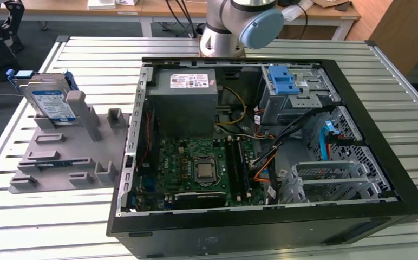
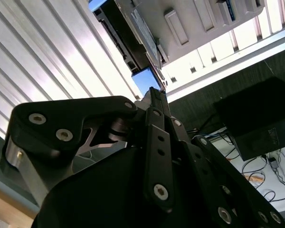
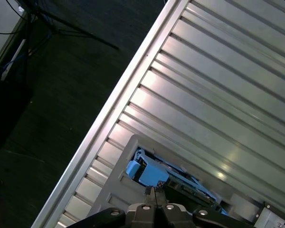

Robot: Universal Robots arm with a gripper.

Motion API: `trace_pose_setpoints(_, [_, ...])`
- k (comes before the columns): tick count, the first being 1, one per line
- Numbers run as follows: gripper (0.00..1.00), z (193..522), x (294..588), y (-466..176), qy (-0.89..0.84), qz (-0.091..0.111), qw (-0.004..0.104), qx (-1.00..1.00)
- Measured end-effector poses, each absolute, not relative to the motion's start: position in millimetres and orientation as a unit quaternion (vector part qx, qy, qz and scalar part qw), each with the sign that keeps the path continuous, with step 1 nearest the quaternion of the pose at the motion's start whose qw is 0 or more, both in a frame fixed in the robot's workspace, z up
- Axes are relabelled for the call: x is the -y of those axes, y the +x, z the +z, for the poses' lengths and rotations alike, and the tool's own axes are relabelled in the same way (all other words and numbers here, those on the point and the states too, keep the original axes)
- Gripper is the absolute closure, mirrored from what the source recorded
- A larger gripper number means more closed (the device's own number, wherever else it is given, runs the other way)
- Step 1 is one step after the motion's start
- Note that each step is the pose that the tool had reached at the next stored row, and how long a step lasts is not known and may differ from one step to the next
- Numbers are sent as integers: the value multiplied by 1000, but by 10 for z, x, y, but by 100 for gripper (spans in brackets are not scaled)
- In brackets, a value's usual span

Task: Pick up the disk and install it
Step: 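Pick up the disk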

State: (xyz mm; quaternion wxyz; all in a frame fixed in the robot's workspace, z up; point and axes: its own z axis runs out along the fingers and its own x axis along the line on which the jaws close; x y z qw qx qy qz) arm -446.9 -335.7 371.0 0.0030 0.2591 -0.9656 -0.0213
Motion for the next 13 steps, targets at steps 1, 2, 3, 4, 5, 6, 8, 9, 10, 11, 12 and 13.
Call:
trace_pose_setpoints(1, [89,3710,3357,-4469,261,-21,3,965])
trace_pose_setpoints(2, [89,3710,3358,-4469,262,-21,3,965])
trace_pose_setpoints(3, [89,3710,3358,-4469,264,-21,3,964])
trace_pose_setpoints(4, [89,3710,3357,-4469,265,-21,3,964])
trace_pose_setpoints(5, [89,3710,3357,-4469,267,-21,3,964])
trace_pose_setpoints(6, [89,3710,3358,-4469,268,-21,3,963])
trace_pose_setpoints(8, [89,3710,3357,-4469,271,-21,3,962])
trace_pose_setpoints(9, [89,3710,3357,-4469,272,-21,3,962])
trace_pose_setpoints(10, [89,3710,3357,-4469,274,-21,3,962])
trace_pose_setpoints(11, [89,3710,3358,-4469,275,-21,3,961])
trace_pose_setpoints(12, [89,3710,3357,-4469,276,-21,3,961])
trace_pose_setpoints(13, [89,3710,3358,-4469,278,-21,3,960])
